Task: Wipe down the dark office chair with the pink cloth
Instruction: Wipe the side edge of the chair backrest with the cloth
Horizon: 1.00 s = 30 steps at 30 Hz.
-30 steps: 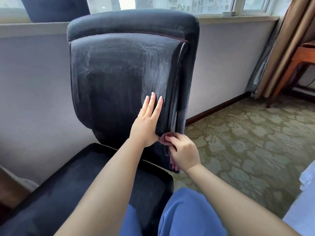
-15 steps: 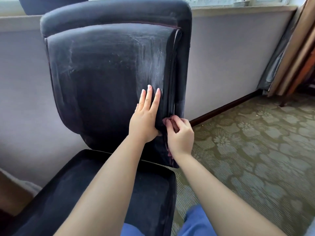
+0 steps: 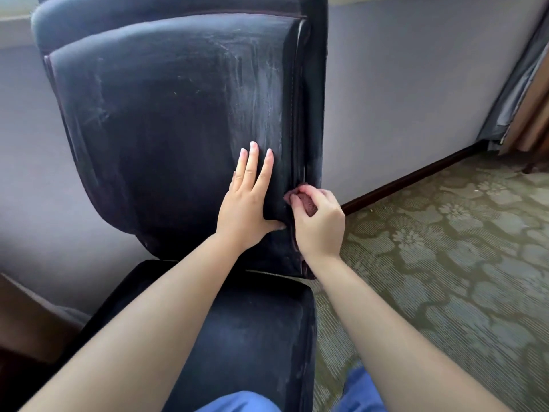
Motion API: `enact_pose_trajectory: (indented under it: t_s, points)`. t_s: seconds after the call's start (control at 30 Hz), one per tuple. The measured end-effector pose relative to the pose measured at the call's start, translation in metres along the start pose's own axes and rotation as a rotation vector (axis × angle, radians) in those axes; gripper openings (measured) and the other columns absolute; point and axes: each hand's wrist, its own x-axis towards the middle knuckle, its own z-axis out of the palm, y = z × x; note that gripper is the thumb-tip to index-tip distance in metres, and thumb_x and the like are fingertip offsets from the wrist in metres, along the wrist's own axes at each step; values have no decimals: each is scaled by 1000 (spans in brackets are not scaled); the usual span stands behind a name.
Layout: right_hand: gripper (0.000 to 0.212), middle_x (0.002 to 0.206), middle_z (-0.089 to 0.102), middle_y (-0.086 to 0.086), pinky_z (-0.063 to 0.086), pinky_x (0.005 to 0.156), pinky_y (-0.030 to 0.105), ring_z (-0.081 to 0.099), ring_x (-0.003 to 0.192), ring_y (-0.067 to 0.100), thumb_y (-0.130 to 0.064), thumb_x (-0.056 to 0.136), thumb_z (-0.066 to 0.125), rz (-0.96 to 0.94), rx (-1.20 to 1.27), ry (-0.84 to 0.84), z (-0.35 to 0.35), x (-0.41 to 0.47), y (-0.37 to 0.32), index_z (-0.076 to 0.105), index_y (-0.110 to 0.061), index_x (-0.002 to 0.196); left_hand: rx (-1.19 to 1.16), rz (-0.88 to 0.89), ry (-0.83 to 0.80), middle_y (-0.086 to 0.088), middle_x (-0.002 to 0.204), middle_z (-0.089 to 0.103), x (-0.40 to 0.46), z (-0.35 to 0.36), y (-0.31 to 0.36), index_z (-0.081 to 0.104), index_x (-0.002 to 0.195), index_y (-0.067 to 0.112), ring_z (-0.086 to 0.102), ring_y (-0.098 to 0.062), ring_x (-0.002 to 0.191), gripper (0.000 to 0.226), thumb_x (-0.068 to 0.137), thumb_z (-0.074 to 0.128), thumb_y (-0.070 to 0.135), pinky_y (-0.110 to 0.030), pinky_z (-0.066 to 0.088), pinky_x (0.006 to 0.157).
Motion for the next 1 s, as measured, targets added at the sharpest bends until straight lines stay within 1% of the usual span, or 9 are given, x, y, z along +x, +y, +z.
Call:
enact_pose_trajectory:
  t_s: [0.13,0.23,0.37,0.47,0.53,0.63,0.73,0.87,1.0]
  points:
    - [9,87,63,-7,44,77,21,60,87,13,-16,86,65,109,36,-53,-2,-35,27,72,-20,89,43,32,-29,-3,151,-21,-10,1,1,-10,146,18,-19,-22,142,134,56,86,44,-46,6,118]
    - [7,86,61,-9,41,75,22,60,91,17,-20,84,68,266,-49,-173,-6,-60,53,73,-19,89,107,40,-60,-1,149,-27,-19,6,1,-16,144,22,-26,-19,139,136,58,86,44,-41,-3,114]
    - [16,93,68,0,46,83,25,62,92,18,-14,79,73,152,-25,-70,-6,-55,45,73,-10,95,139,48,-34,-3,151,-21,-29,15,-2,-15,146,23,-19,-21,141,140,54,89,39,-43,0,115]
    - [20,97,67,0,44,87,14,60,92,11,-17,81,71,44,9,-12,-6,-47,34,72,-9,100,132,46,-5,-6,153,-14,-34,23,-2,-6,148,25,-13,-22,142,136,52,91,35,-46,3,114]
    - [19,99,67,-2,43,87,11,62,93,12,-18,84,69,86,42,-31,-5,-48,38,70,-11,102,119,25,14,-7,153,-13,-37,29,0,-5,148,23,-13,-22,142,135,53,90,34,-47,3,114]
    - [18,101,65,-7,51,83,25,64,92,14,-26,89,63,217,120,-99,-5,-57,44,66,-19,105,107,-7,17,-7,153,-13,-38,35,3,-5,148,23,-15,-22,142,134,54,90,34,-46,0,115]
    - [28,99,64,-8,41,76,3,60,90,6,-25,87,65,265,115,-76,-9,-57,36,59,-18,114,97,-26,34,-7,153,-12,-40,38,5,-4,148,22,-13,-23,143,133,54,90,34,-46,1,115]
    - [17,97,63,-5,38,83,3,55,90,2,-14,84,69,36,75,38,-4,-44,25,67,-9,100,76,-24,51,-6,153,-10,-45,41,4,-3,148,23,-10,-21,143,131,56,89,30,-45,3,115]
    - [7,90,58,-4,37,71,5,52,79,-4,-11,84,68,133,30,-33,-3,-63,46,72,-16,86,89,-42,36,-4,154,-10,-48,45,4,-4,148,22,-12,-20,143,131,57,89,29,-45,3,115]
